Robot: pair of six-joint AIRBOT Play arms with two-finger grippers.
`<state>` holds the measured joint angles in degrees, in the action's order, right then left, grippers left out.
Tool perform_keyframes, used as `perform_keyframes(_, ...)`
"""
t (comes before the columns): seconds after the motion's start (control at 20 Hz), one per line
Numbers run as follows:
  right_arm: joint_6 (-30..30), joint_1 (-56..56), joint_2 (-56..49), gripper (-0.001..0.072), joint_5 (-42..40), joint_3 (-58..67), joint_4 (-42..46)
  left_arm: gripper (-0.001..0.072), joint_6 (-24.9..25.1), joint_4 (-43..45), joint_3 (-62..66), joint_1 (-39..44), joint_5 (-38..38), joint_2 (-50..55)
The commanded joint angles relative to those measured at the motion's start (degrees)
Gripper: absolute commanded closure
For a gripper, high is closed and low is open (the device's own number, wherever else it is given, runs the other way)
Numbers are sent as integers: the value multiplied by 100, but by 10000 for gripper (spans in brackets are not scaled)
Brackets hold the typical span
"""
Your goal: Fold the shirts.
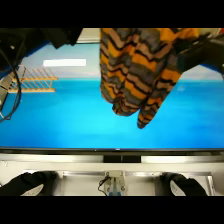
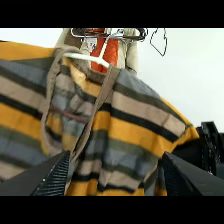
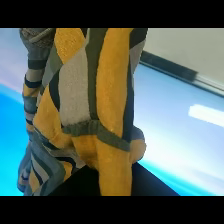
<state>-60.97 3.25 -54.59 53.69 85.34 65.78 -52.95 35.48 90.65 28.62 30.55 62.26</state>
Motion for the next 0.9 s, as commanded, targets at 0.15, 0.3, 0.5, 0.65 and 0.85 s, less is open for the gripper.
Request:
perform_keyframes(0.15,-1582,-1200,7,661,-247,634,1991,6,190,345,2,-15,20,-24)
perform_keyframes(0.3,-1751,-2256,7,660,306,1095,2337,6,188,363,2,-70,17,-24)
perform_keyframes(0.5,-1753,-3508,7,661,833,1421,2371,6,175,363,2,-140,17,-24)
perform_keyframes(0.65,-1832,-4017,4,660,979,1469,2267,6,175,363,2,-142,17,-24)
perform_keyframes(0.85,-1867,-4041,-9,660,1071,1469,2557,6,175,363,2,-192,20,-24)
